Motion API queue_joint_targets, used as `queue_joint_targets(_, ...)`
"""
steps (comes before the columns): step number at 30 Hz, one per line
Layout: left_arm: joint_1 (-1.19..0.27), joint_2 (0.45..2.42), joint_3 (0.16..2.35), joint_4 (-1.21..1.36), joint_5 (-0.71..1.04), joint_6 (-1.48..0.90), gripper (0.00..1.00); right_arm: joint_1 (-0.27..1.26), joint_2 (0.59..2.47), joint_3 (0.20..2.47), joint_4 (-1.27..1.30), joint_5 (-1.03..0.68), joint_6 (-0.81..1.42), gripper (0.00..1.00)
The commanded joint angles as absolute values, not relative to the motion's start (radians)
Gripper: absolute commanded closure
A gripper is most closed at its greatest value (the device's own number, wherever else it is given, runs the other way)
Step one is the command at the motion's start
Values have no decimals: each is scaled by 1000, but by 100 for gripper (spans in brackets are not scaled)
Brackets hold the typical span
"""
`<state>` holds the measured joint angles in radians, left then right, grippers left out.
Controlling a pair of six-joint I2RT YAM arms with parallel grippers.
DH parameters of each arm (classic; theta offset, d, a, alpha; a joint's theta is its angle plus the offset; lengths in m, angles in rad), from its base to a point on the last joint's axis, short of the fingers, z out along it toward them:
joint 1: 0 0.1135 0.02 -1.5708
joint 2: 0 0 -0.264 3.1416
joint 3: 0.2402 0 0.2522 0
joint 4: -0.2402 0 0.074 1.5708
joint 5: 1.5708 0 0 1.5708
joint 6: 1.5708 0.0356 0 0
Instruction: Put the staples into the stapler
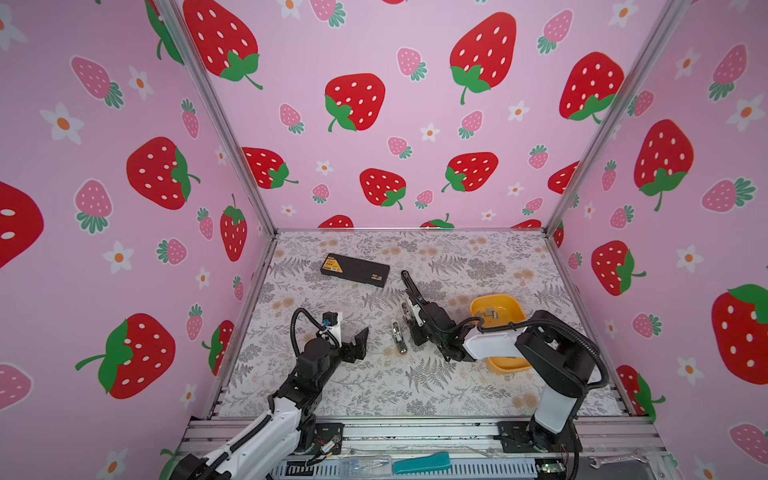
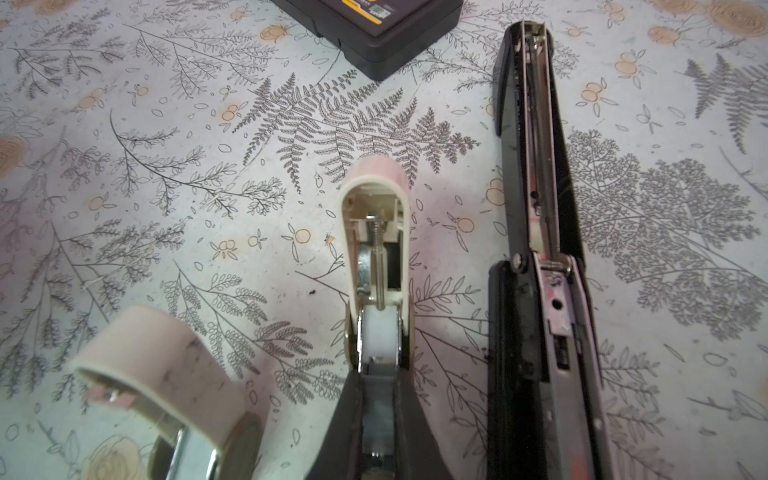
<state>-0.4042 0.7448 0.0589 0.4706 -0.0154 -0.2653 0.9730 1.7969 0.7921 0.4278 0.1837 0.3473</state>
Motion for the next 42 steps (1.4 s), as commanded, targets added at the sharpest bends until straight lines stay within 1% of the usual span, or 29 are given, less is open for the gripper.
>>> queue_joint_targets(1, -410, 739, 96, 485, -15, -261, 4, 980, 1765, 769, 396, 195, 367, 98)
queue_joint_targets(2, -411, 739, 95, 485, -15, -260, 4, 982, 1765, 768, 397, 196, 368, 94)
queue_joint_targets(4, -411, 737, 96, 484, -14, -260, 4, 984, 1766, 768, 397, 197, 370, 91)
queue_joint_targets(8, -413, 733, 94, 480, -15, -260, 4, 988, 1756, 764, 397, 202, 374, 81)
queue_joint_targets(11, -412, 731, 95, 480, -17, -261, 4, 990, 1735, 752, 402, 205, 374, 76)
queue_joint_targets(15, -414, 733, 95, 479, -19, -259, 4, 989, 1705, 730, 411, 219, 377, 73)
queue_joint_targets(22, -413, 736, 97, 480, -21, -259, 4, 990, 1680, 708, 447, 218, 387, 73)
queue_joint_targets(25, -414, 740, 103, 482, -59, -263, 1, 990, 1601, 669, 463, 231, 391, 73)
queue_joint_targets(27, -414, 750, 125, 486, -76, -254, 0, 990, 1521, 647, 441, 284, 395, 72)
queue_joint_targets(32, -413, 837, 221, 516, -43, -223, 1, 969, 1337, 648, 284, 439, 432, 72)
queue_joint_targets(36, -410, 928, 227, 512, -136, -182, 3, 923, 1239, 678, 117, 528, 515, 72)
queue_joint_targets(37, -410, 952, 202, 552, -180, -203, 2, 903, 1213, 685, 78, 535, 535, 72)
queue_joint_targets(38, -410, 967, 174, 615, -160, -202, 2, 872, 1192, 696, 26, 539, 561, 72)
queue_joint_targets(40, -409, 947, 175, 600, -87, -181, 3, 804, 1148, 723, -96, 559, 629, 73)
queue_joint_targets(42, -409, 939, 170, 594, -130, -197, 2, 745, 1088, 727, -169, 569, 665, 73)
